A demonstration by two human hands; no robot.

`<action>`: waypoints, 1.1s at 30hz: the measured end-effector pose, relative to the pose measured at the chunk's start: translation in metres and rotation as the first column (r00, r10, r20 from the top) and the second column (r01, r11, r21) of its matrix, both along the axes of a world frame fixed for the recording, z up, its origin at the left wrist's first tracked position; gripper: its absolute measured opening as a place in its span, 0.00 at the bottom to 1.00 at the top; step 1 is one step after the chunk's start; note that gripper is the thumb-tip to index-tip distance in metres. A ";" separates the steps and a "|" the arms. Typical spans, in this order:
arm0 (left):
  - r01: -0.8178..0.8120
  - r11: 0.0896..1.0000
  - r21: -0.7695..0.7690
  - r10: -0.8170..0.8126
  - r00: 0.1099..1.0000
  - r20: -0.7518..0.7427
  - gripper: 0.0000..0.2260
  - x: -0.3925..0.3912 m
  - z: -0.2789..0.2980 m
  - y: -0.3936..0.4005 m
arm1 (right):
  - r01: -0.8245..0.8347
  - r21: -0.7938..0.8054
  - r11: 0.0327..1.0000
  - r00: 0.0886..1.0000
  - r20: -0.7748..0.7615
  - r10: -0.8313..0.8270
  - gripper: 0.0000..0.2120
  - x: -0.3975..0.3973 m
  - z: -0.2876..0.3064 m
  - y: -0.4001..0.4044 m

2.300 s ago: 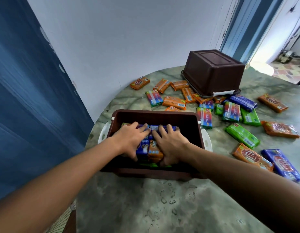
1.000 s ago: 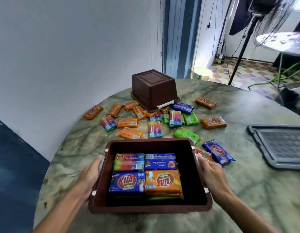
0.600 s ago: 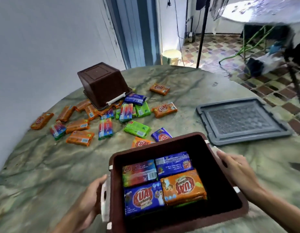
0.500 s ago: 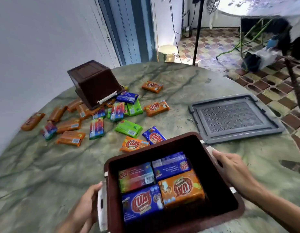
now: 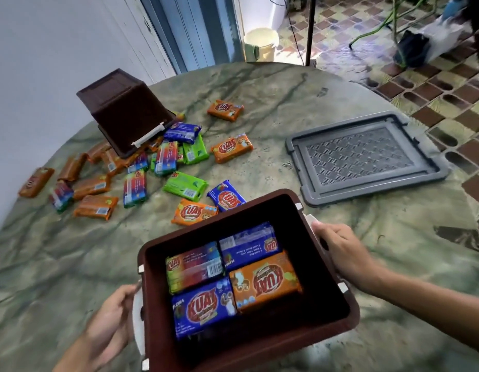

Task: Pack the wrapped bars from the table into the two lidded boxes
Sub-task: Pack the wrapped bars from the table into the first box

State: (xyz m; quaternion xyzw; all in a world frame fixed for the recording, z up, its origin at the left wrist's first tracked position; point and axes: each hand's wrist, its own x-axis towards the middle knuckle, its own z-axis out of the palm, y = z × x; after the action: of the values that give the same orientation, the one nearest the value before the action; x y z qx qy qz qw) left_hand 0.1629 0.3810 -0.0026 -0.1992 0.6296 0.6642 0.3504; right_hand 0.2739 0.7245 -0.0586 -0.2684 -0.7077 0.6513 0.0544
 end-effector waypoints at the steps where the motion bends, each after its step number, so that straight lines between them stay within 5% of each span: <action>1: 0.021 1.000 -0.021 -0.020 0.999 0.034 0.18 -0.002 -0.001 -0.002 | -0.003 0.001 1.000 1.000 0.003 0.003 0.21 0.000 0.000 0.001; 5: 0.149 0.933 -0.327 -0.159 0.987 -0.004 0.15 -0.020 0.002 -0.009 | -0.078 0.063 0.995 0.997 0.022 0.077 0.19 -0.001 0.003 0.006; 8: 0.210 0.739 -0.640 -0.411 0.893 -0.181 0.10 -0.052 0.012 0.000 | 0.010 0.243 0.970 1.000 -0.032 -0.003 0.10 -0.020 0.020 0.019; 10: 0.155 0.645 -0.748 -0.589 0.725 -0.358 0.08 -0.078 0.023 0.018 | 0.081 0.309 0.948 0.994 -0.100 -0.053 0.03 -0.050 0.038 0.027; 12: 0.177 0.481 -0.859 -0.817 0.447 -0.365 0.12 -0.102 0.027 0.038 | 0.026 0.388 0.921 0.993 -0.119 0.022 0.03 -0.093 0.054 0.026; 16: 0.179 0.074 -0.981 -0.997 0.009 -0.074 0.20 -0.146 0.009 0.094 | -0.405 0.541 0.737 0.911 0.169 0.376 0.06 -0.183 0.073 -0.009; 19: 0.128 -0.198 -0.972 -0.969 -0.173 0.175 0.26 -0.167 -0.017 0.121 | -0.771 0.383 0.510 0.634 0.539 0.554 0.12 -0.225 0.071 -0.042; 21: 0.098 -0.338 -0.936 -0.928 -0.198 0.314 0.29 -0.170 -0.033 0.129 | -0.886 0.337 0.320 0.462 0.716 0.524 0.16 -0.236 0.060 -0.060; 23: 0.052 -0.404 -0.913 -0.898 -0.211 0.385 0.32 -0.170 -0.044 0.133 | -0.904 0.392 0.169 0.422 0.762 0.490 0.20 -0.235 0.045 -0.073; 26: 0.038 -0.453 -0.891 -0.874 -0.219 0.435 0.38 -0.172 -0.051 0.133 | -0.910 0.362 0.201 0.414 0.778 0.473 0.20 -0.233 0.022 -0.082; 29: 0.065 -0.410 -0.910 -0.894 -0.225 0.387 0.38 -0.176 -0.052 0.132 | -0.892 0.397 0.216 0.452 0.764 0.461 0.18 -0.236 0.014 -0.080; 33: 0.119 -0.343 -0.932 -0.925 -0.213 0.314 0.36 -0.178 -0.047 0.122 | -0.887 0.461 0.019 0.431 0.812 0.394 0.31 -0.235 0.013 -0.074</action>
State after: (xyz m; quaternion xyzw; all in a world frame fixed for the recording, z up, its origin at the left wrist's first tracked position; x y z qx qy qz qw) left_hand -0.0147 0.5031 -0.0496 0.4413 0.8488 -0.1919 0.2189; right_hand 0.0391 0.6501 -0.0456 0.0281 -0.9510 0.0359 -0.3059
